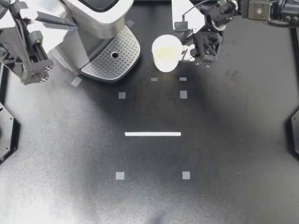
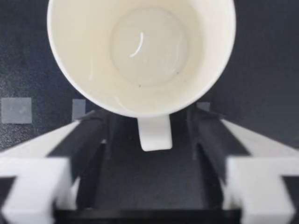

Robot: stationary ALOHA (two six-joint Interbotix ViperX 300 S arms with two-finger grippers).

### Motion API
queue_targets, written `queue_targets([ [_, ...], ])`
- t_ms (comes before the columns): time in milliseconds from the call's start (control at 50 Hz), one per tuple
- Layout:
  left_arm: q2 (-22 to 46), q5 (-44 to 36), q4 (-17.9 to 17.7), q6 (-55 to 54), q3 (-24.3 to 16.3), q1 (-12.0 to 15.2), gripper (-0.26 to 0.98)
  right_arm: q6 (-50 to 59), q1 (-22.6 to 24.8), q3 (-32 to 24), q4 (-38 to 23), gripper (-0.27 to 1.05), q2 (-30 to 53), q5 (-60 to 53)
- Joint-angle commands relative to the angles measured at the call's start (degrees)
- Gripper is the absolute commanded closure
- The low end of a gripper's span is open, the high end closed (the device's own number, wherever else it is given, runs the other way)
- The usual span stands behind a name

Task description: Place the coffee capsule inside the capsule container, then place the cup onto the center of the cup tray.

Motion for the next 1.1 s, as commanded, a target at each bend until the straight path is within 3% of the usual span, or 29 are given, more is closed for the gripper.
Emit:
queue_targets([
  [0,-0.7,-0.4,0.4,-0.1,-0.7,-0.1,0.56,-0.1,0.3,-0.5,0.1,0.26,-0.8,-0.4],
  [240,-0.8,-0.4,0.4,-0.1,-0.7,0.0,0.56,-0.1,0.3,-0.6,0.1,0.53,-1.1,-0.3],
  [360,-0.8,-0.5,0.5,-0.1,-0.7,0.0,0.56,-0.1,0.2,-0.6,0.1,0.61,-1.2,0.0],
  [680,-0.8,-1.0,0.5,-0.3,-0.6,-0.1,0.56,0.4,1.3,-1.5,1.8,0.61,-4.9,0.4],
  [1080,-1.7,-1.9,0.4,-0.4,0.1,0.0,0.56,1.4,6.0,-9.9,3.2,0.61,-0.3,0.4],
])
